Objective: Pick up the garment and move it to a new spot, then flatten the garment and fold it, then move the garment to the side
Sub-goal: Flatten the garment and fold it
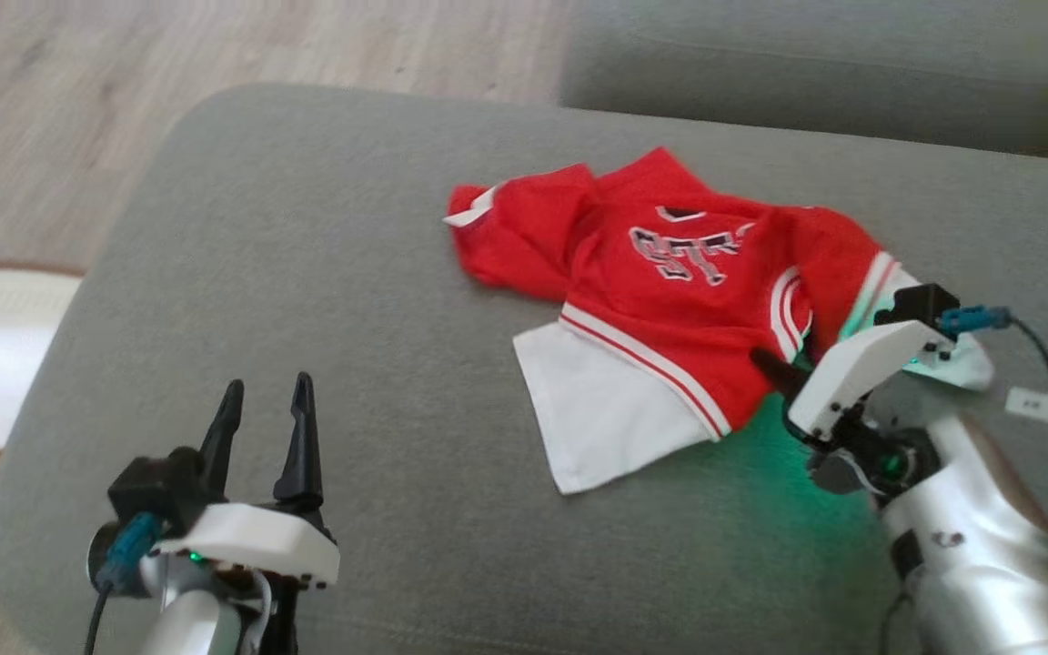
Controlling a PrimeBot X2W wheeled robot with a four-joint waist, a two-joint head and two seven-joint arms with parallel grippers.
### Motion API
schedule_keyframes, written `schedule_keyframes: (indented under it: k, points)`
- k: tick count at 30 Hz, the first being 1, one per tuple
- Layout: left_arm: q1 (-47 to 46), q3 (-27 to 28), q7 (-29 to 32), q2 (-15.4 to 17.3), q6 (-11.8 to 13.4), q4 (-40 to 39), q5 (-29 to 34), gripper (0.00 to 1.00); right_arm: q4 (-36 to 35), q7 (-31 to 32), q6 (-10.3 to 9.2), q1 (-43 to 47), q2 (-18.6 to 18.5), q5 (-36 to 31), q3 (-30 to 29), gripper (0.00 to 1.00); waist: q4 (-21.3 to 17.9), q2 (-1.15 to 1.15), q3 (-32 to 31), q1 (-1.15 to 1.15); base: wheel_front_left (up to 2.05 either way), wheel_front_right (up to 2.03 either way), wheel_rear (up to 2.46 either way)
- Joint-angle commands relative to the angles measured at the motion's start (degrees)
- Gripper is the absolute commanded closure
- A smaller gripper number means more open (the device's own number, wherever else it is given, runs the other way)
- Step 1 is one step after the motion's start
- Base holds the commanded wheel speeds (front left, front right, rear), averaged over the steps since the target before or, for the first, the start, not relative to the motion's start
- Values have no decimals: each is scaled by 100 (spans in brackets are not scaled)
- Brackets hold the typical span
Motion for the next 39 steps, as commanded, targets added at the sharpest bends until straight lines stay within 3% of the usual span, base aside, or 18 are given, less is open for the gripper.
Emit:
schedule_keyframes:
  k: [1,7,13,18,23,24,25,26,33,39]
  points:
    - [-175,252,-71,42,7,-159,54,0,-246,63,-4,21,-133,-31,123,100,-244,0,-126,0,0,0,0]
    - [-107,277,-62,83,31,-190,50,0,-1217,1215,-4,419,-990,-120,239,100,-787,0,-177,0,0,0,0]
    - [-217,181,29,113,-9,-178,68,0,-1638,2550,-4,680,-1806,-229,48,100,-979,0,-34,0,0,0,0]
    - [-350,149,70,168,-40,-139,79,0,-1537,2807,-4,512,-2228,-639,-338,100,-942,0,173,0,0,0,0]
    - [-456,108,83,182,-51,-87,87,0,-1124,2637,-4,155,-2295,-1225,-576,100,-832,0,291,0,0,0,0]
    - [-468,103,82,185,-53,-75,86,0,-1023,2566,-4,87,-2289,-1353,-603,85,-818,0,295,0,0,0,0]
    - [-477,101,81,187,-52,-63,84,0,-925,2465,-4,17,-2253,-1446,-646,25,-805,0,293,0,0,0,0]
    - [-484,97,81,190,-51,-47,82,0,-824,2358,-4,-44,-2204,-1490,-699,0,-792,0,277,0,0,0,0]
    - [-423,114,95,222,-12,20,34,0,-721,1916,-4,-137,-1909,-1592,-530,0,-913,0,3,0,0,0,0]
    - [-324,165,124,263,46,-30,-30,0,-1892,724,-4,81,-1721,-1272,-423,0,-1157,0,-190,0,0,0,0]
